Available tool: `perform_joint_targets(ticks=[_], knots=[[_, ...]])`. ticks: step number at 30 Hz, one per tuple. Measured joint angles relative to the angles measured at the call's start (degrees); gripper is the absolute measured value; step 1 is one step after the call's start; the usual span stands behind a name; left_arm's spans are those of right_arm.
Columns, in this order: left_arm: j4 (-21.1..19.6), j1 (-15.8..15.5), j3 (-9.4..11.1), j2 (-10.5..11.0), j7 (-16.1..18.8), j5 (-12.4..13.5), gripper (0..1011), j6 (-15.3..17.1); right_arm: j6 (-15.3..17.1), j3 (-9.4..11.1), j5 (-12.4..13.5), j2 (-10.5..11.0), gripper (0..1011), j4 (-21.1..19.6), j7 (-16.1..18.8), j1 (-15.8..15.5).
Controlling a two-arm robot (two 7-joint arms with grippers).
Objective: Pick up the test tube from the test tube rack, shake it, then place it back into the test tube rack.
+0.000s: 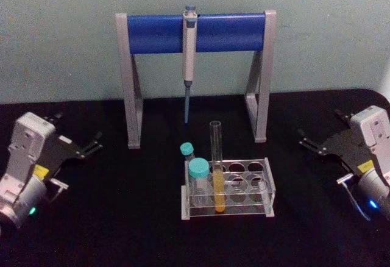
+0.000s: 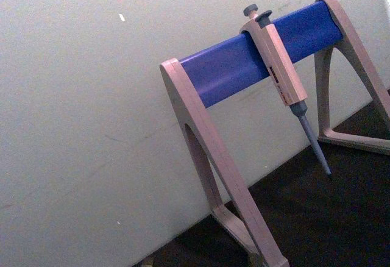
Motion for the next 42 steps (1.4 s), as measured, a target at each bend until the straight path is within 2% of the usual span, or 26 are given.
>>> perform_joint_targets(ticks=[42], knots=[[0.0,0.0,0.0,0.0,0.0,0.0,1001,0.0,0.0,0.0,0.0,0.0,1000,0.0,0.0,0.0]])
